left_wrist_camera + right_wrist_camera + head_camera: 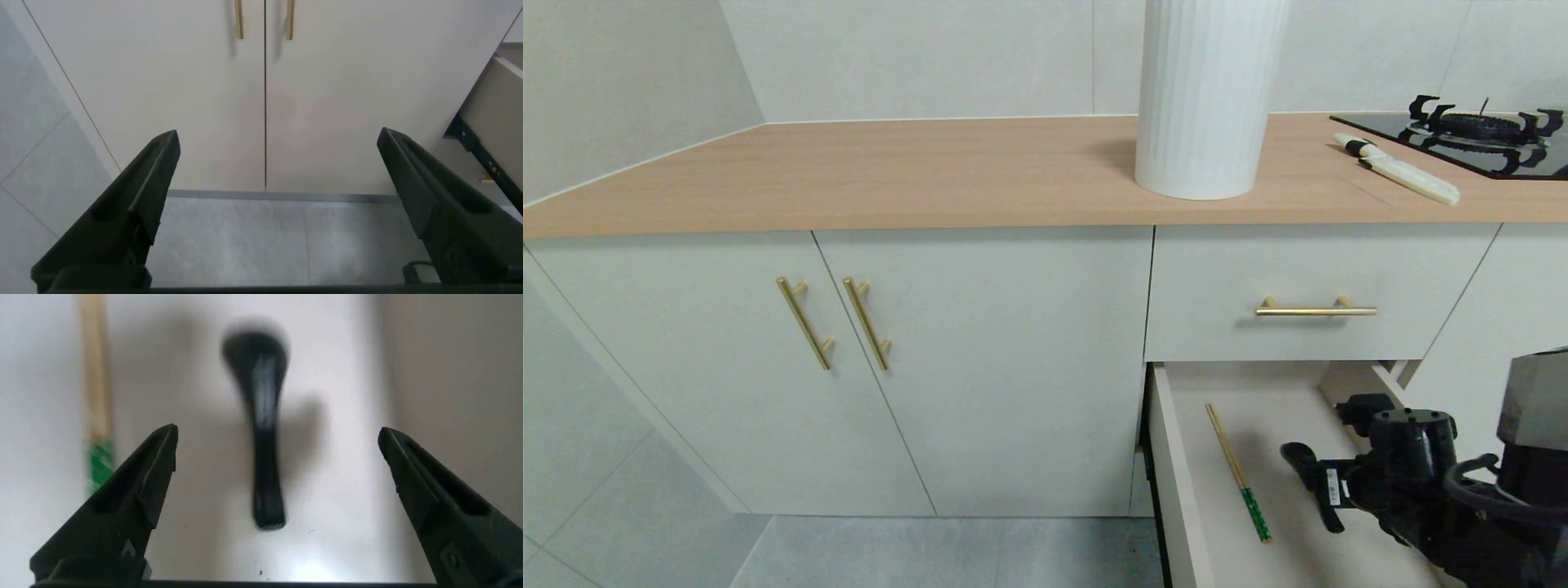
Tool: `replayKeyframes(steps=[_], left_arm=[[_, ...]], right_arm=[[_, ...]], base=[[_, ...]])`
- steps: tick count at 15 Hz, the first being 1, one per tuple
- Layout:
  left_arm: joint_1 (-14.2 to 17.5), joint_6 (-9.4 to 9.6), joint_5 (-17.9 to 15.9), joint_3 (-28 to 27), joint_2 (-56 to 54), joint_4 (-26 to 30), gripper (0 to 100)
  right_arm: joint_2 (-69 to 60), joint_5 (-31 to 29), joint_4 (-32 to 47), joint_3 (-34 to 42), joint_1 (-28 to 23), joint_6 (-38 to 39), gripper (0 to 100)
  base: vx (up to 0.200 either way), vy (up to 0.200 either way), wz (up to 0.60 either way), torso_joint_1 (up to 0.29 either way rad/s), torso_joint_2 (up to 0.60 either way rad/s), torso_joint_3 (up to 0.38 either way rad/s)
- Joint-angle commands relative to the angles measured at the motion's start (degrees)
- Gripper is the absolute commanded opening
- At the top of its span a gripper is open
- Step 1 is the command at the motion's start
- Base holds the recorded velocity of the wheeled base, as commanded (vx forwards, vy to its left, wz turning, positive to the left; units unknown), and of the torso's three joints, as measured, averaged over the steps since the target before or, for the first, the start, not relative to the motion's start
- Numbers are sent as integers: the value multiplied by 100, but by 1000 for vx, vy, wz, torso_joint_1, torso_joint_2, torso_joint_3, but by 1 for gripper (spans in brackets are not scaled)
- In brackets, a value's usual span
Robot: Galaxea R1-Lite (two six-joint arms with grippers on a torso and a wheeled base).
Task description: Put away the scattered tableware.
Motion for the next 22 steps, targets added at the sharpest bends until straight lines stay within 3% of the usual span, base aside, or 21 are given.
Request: replayKeyframes(steps=[1, 9, 13, 16, 22], left_arm=[[0, -6, 4, 0, 2, 0, 100], [0, 55, 74, 0, 2, 0, 100], [0, 55, 74, 0, 2, 0, 100], [0, 38, 74, 0, 2, 0, 100], [0, 38, 74, 0, 2, 0, 100]], right_arm=[[-1346, 348, 459, 39, 19, -11, 100], [-3526, 586, 3711, -479, 309, 6, 100], [-4519, 1157, 5777, -1068, 336, 6, 100], [-4757, 1306, 6823, -1420, 344, 6, 100], [-4757, 1306, 7157, -1428, 573, -11, 100]], base=[[0, 0, 0, 0, 0, 0], [0, 0, 0, 0, 0, 0], [0, 0, 0, 0, 0, 0], [-67, 0, 0, -1, 2, 1], [-200, 0, 0, 0, 2, 5]])
